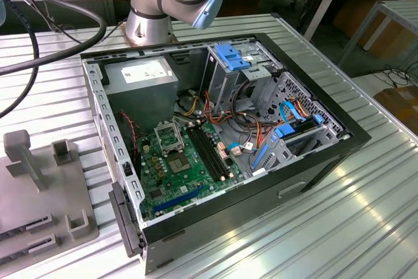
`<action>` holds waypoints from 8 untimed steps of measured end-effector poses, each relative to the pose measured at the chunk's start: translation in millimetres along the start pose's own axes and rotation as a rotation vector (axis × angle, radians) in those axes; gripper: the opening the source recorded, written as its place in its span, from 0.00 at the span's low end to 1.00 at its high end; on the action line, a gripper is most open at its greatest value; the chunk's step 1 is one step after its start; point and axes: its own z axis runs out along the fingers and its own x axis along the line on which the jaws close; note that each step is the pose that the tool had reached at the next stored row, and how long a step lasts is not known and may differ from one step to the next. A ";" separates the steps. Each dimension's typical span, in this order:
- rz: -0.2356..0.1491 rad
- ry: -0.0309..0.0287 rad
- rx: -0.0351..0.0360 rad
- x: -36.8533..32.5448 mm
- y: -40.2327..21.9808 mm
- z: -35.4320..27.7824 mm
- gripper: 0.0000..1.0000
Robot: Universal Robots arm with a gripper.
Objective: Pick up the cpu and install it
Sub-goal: 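Reach for the cpu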
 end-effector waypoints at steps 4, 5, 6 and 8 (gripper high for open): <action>0.000 0.0000 -0.0001 0.0 0.0 0.0 0.32; 0.000 0.0000 -0.0002 0.0 0.0 0.0 0.38; -0.001 0.0000 -0.0002 0.0 0.0 0.0 0.38; -0.027 0.0006 0.0002 1.3 -0.1 1.0 0.46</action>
